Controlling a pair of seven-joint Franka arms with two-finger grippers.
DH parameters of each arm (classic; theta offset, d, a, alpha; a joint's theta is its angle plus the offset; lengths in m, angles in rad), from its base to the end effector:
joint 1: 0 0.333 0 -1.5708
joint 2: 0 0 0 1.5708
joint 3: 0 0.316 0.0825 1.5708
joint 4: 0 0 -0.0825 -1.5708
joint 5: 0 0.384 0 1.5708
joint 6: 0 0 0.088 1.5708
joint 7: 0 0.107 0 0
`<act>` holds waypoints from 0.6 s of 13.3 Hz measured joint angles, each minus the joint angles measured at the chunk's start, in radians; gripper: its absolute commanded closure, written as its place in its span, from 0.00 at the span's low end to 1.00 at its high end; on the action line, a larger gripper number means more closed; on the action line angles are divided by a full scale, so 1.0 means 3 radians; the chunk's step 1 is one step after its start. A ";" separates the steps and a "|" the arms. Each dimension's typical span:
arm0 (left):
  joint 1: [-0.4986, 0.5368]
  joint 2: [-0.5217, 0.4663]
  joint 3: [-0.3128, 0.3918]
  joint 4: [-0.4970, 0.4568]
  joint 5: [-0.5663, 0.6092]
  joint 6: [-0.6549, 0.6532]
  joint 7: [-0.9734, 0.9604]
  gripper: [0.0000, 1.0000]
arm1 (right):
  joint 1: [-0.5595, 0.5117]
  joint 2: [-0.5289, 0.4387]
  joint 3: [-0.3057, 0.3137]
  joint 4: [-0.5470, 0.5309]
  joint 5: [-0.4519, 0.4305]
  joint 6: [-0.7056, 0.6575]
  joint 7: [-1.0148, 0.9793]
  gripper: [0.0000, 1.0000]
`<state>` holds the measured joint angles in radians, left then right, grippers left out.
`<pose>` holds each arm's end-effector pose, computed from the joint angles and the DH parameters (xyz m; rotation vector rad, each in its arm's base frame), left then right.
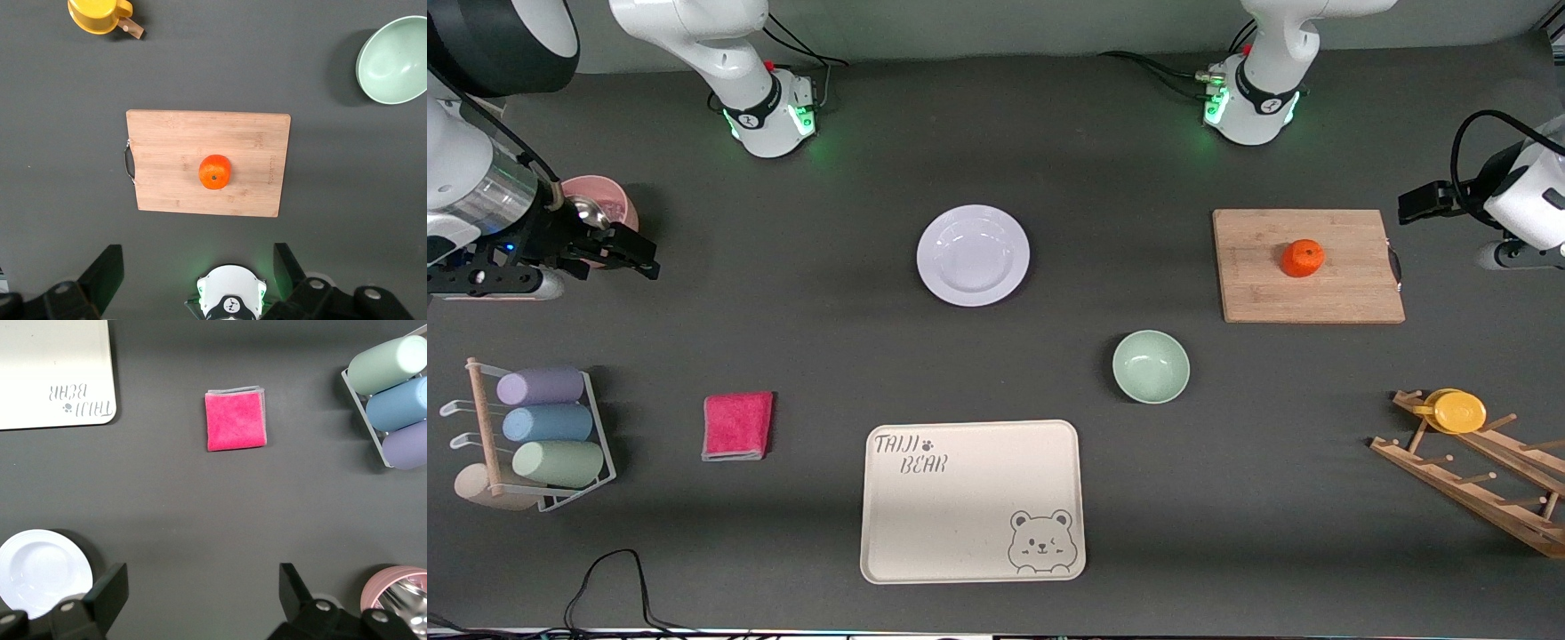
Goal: Place orange and plate with both arms
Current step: 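Move the left gripper toward the orange while the right gripper advances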
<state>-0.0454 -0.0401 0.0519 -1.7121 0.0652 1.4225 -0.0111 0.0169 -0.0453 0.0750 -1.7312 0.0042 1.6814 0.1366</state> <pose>0.5190 0.0116 0.5701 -3.0539 -0.0288 0.3828 0.5442 0.0514 0.5828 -3.1405 0.0711 0.0074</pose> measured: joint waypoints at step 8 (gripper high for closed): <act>-0.0015 0.0000 0.0000 0.0018 0.0002 -0.0041 0.0074 0.00 | 0.0033 -0.0024 0.0000 0.0205 -0.0013 0.0007 0.0000 0.00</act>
<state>-0.0498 -0.0401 0.0519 -1.7067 0.0658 1.4102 0.0112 0.0269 -0.0527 0.0751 -1.6698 0.0003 1.6834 0.1366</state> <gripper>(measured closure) 0.000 0.000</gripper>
